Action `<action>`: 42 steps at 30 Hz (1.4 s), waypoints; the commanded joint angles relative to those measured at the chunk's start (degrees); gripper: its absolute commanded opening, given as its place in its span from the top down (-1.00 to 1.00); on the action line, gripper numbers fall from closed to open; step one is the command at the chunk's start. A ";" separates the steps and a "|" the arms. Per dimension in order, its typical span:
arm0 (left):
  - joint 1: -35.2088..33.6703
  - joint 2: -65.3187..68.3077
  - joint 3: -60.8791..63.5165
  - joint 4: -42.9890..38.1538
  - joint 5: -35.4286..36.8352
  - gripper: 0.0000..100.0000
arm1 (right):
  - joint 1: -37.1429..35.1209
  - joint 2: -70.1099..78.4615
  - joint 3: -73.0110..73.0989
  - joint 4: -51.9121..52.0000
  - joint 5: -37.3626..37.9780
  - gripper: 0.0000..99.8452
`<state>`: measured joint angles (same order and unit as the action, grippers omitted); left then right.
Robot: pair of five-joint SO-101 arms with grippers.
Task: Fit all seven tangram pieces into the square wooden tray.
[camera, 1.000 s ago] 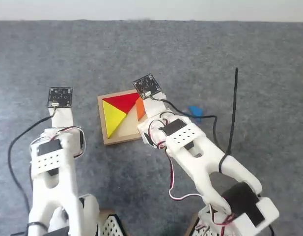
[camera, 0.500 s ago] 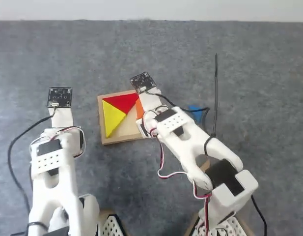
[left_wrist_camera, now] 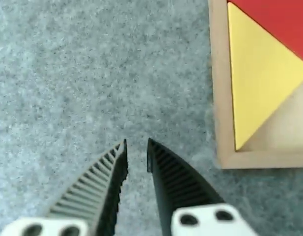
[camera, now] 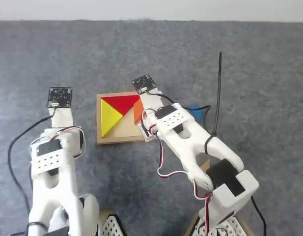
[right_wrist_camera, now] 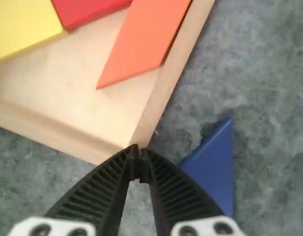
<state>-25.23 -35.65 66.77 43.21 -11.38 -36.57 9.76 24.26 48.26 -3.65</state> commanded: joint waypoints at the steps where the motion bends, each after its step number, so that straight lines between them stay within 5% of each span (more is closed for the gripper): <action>1: -0.09 -2.29 -0.04 -1.41 -1.05 0.85 | 0.31 -1.45 -2.02 2.59 0.35 0.99; 7: -0.09 -2.29 -0.04 -1.41 -1.05 0.85 | 0.66 -13.14 -1.67 9.01 4.31 0.96; 15: -0.18 -2.37 -0.04 -1.32 -1.05 0.85 | 3.21 -14.55 10.20 -1.19 20.57 0.46; 32: -0.18 -2.81 0.57 -1.23 -1.05 0.85 | 4.09 -0.84 0.44 -1.71 33.58 0.56; 42: -0.18 -2.81 0.48 -1.23 -1.05 0.85 | 6.37 11.47 -17.85 14.81 30.07 0.69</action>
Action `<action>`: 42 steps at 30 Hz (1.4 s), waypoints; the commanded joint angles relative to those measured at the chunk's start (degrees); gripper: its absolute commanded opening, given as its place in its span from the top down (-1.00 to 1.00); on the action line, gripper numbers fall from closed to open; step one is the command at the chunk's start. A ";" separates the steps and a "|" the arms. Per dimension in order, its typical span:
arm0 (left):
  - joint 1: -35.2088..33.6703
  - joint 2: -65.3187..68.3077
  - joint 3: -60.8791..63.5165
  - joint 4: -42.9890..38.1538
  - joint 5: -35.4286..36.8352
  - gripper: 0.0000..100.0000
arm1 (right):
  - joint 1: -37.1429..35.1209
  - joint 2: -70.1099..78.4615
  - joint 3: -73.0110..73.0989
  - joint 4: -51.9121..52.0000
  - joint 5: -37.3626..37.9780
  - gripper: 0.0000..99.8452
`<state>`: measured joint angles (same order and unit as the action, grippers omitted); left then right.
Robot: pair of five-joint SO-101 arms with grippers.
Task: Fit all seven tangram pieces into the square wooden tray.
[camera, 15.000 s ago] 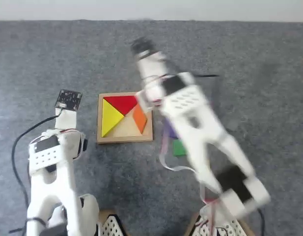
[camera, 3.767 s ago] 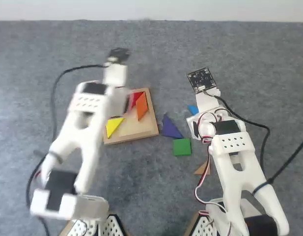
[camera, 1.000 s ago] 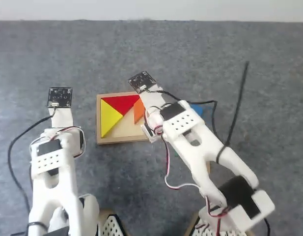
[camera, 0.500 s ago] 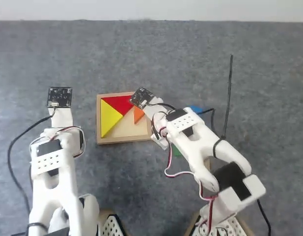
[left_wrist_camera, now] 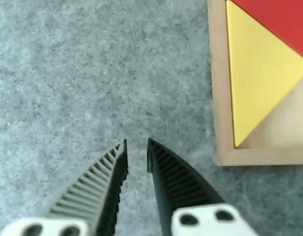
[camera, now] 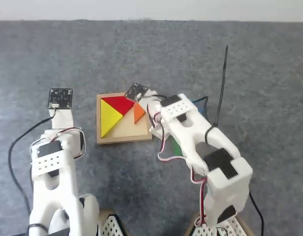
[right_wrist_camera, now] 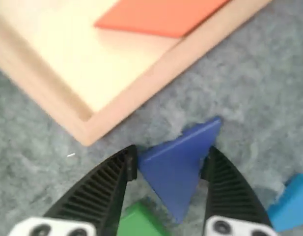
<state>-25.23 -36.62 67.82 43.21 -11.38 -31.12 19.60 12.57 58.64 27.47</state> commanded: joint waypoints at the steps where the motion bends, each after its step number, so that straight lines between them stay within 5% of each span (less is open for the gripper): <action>1: -0.18 -1.85 -0.57 -1.23 -1.05 0.85 | 0.92 2.51 -7.38 5.58 -1.05 0.69; 9: -0.18 -1.85 -0.57 -1.23 -1.05 0.85 | 1.27 3.47 -8.88 6.99 -1.05 0.72; 19: -0.18 -1.85 -0.48 -1.23 -2.29 0.85 | 2.07 -2.07 -9.14 9.19 -1.41 0.98; 26: -0.18 -1.85 -0.48 -1.23 -2.37 0.85 | 0.40 -8.31 -9.23 10.42 -1.76 0.98; 35: -0.18 -1.85 -0.48 -1.32 -2.29 0.85 | -11.91 -7.43 -8.44 3.65 -5.10 0.97; 42: -0.18 -1.85 -0.48 -1.32 -2.29 0.85 | -13.67 -0.22 -8.62 -0.75 -5.01 0.75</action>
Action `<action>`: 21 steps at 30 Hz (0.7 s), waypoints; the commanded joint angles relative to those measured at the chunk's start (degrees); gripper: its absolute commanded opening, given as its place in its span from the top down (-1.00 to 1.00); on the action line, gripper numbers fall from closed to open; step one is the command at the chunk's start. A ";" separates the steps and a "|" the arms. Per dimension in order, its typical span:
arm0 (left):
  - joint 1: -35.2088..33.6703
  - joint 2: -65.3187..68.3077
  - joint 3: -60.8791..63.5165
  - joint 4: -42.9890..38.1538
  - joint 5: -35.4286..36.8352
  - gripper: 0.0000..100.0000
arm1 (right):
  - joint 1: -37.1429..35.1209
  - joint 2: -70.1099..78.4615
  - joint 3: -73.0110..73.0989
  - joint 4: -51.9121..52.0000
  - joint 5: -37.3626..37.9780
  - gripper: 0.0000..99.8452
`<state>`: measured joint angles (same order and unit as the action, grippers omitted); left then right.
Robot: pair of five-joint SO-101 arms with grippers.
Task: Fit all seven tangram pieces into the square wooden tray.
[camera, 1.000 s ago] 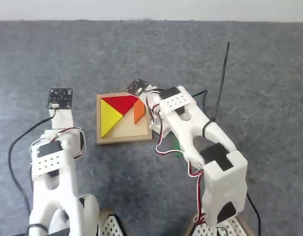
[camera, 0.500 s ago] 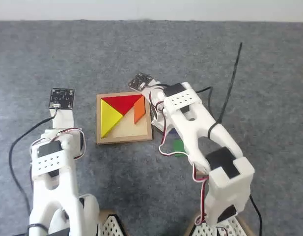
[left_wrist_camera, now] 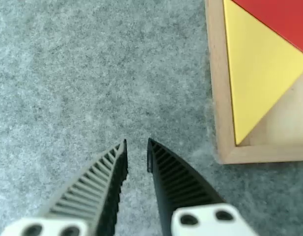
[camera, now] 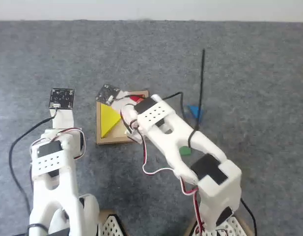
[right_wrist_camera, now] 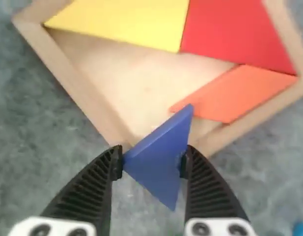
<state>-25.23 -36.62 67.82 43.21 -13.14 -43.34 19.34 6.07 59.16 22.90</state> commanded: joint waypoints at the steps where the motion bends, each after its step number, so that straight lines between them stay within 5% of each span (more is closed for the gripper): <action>1: -0.18 -1.85 -0.48 -1.32 -0.53 0.85 | -1.89 0.22 -2.37 -0.92 -0.09 0.73; 10: -0.26 -1.85 -0.48 -1.32 -0.44 0.85 | -3.21 -0.75 -2.29 -0.75 2.99 0.50; 21: -0.26 -1.85 -0.57 -1.32 -0.35 0.85 | -2.86 -16.92 5.54 1.54 5.63 0.50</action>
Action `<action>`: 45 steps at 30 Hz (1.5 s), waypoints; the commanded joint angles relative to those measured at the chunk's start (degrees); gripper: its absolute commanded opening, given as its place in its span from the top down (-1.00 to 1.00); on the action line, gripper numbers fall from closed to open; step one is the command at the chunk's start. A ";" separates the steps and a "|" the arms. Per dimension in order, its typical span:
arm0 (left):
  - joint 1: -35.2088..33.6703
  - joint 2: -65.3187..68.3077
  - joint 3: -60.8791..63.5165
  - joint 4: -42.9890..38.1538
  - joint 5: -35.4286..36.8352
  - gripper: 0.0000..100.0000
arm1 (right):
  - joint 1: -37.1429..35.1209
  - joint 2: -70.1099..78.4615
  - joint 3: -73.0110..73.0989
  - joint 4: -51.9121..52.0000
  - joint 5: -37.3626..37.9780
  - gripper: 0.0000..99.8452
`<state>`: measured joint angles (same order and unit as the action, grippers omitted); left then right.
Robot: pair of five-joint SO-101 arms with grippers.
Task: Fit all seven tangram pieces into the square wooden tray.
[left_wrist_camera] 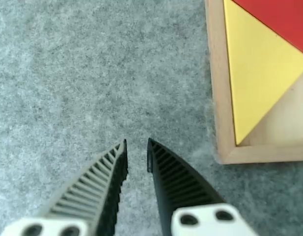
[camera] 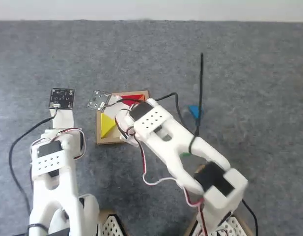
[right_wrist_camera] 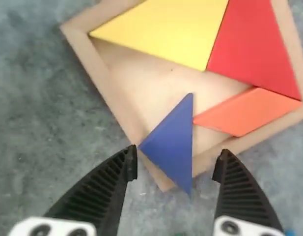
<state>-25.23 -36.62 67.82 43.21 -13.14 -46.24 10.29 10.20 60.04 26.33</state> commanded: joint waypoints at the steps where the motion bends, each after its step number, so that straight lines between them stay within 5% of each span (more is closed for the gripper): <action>1: -0.26 -1.85 -0.57 -1.32 -0.35 0.85 | 0.13 -9.80 2.90 0.66 3.16 0.50; 7: -2.73 -1.85 -1.27 -1.32 -0.26 0.85 | 1.54 -21.41 20.13 -5.58 13.63 0.50; 14: -3.25 -1.85 -1.71 -1.32 1.49 0.85 | -0.48 -29.67 46.24 -33.80 21.19 0.50; 24: -3.25 -1.85 -1.71 -1.23 1.67 0.85 | -0.66 -15.87 38.15 -36.18 25.85 0.50; 45: -3.52 -1.85 -1.80 -1.23 1.76 0.85 | -2.51 -16.48 33.93 -36.26 30.86 0.49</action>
<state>-28.31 -36.62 67.82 43.21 -12.09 -48.35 -5.36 47.91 24.62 56.66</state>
